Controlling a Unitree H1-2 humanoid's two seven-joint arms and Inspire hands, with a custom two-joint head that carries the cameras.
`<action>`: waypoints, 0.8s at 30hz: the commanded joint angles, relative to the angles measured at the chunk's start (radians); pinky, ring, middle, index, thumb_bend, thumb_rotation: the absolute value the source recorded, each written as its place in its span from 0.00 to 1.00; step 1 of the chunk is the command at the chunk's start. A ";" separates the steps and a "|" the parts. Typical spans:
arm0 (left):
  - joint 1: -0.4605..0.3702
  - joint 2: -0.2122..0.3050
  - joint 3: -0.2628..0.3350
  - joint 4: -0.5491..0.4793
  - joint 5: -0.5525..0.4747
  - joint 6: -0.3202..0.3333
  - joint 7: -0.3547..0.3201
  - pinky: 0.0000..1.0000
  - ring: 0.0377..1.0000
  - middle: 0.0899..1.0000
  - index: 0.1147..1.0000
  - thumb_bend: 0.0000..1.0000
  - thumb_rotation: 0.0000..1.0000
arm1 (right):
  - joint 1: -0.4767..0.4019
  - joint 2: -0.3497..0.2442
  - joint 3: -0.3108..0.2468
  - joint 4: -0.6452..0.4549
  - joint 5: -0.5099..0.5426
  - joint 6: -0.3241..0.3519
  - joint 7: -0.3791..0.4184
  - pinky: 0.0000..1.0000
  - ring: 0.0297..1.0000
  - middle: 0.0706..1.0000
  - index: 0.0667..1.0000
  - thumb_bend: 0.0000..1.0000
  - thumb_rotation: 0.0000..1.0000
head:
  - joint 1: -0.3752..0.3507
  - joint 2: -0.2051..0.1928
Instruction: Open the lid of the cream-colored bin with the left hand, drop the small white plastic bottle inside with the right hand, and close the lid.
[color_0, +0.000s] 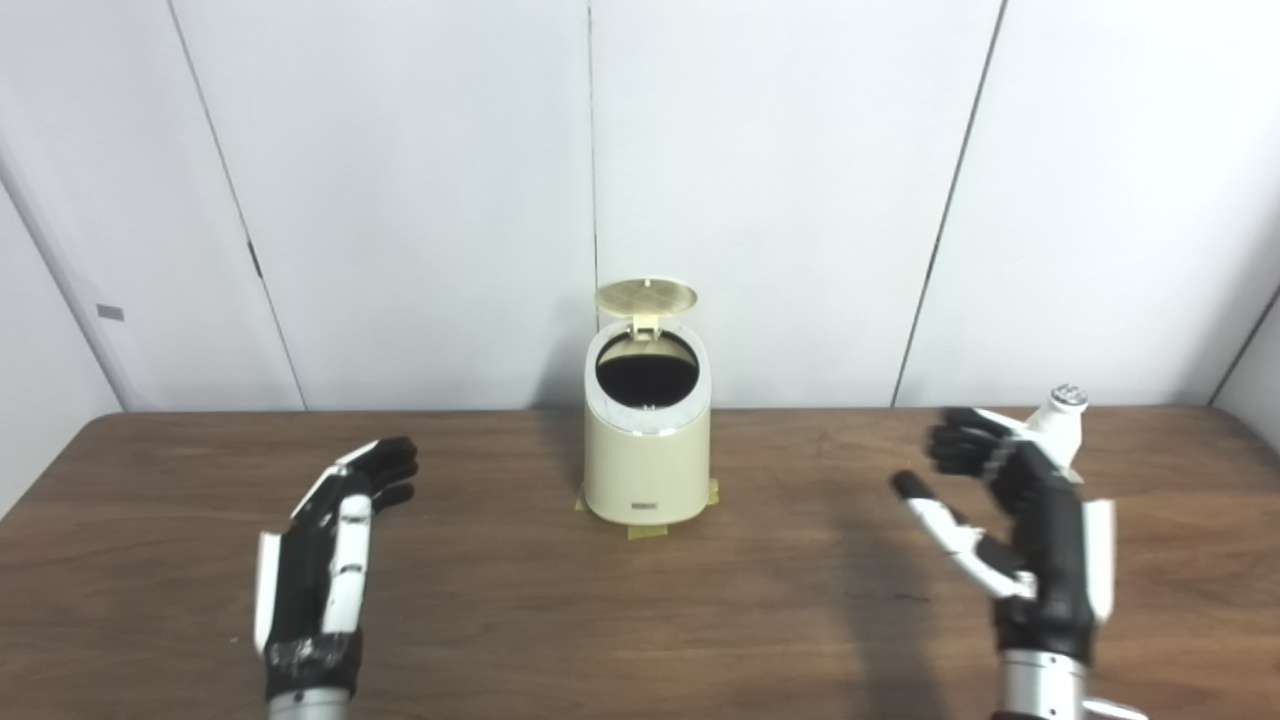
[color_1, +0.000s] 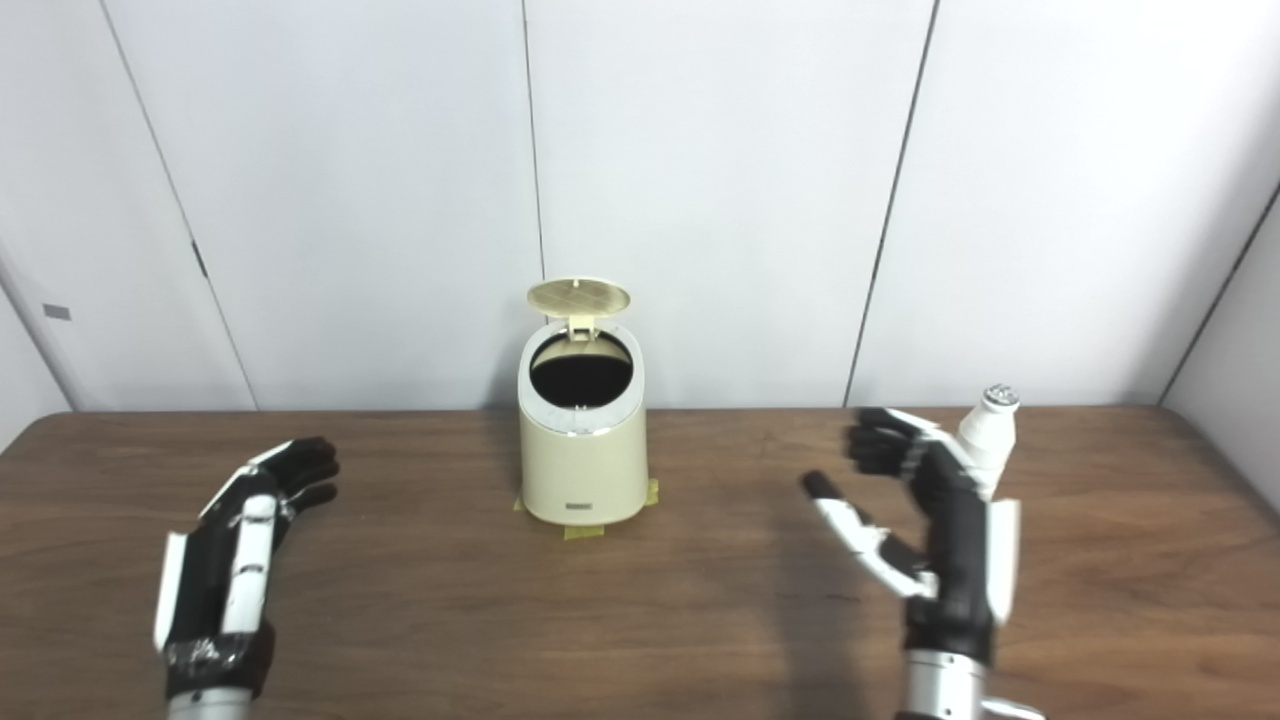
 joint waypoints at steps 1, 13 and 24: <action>-0.022 -0.009 0.006 -0.044 -0.019 -0.025 0.001 0.72 0.74 0.72 0.68 0.29 0.83 | -0.063 0.010 -0.023 -0.040 -0.024 -0.058 -0.048 0.32 0.35 0.40 0.48 0.52 0.01 | 0.000 0.001; -0.028 -0.027 0.028 -0.020 -0.030 -0.082 0.014 0.67 0.70 0.67 0.64 0.28 0.79 | -0.119 -0.049 -0.156 -0.001 -0.015 -0.081 -0.159 0.23 0.27 0.43 0.44 0.52 0.00 | -0.003 0.021; -0.039 -0.026 0.034 0.001 -0.026 -0.101 0.013 0.65 0.68 0.66 0.61 0.28 0.77 | -0.112 -0.070 -0.168 0.000 -0.057 0.089 -0.151 0.59 0.69 0.74 0.78 0.71 0.28 | -0.025 0.015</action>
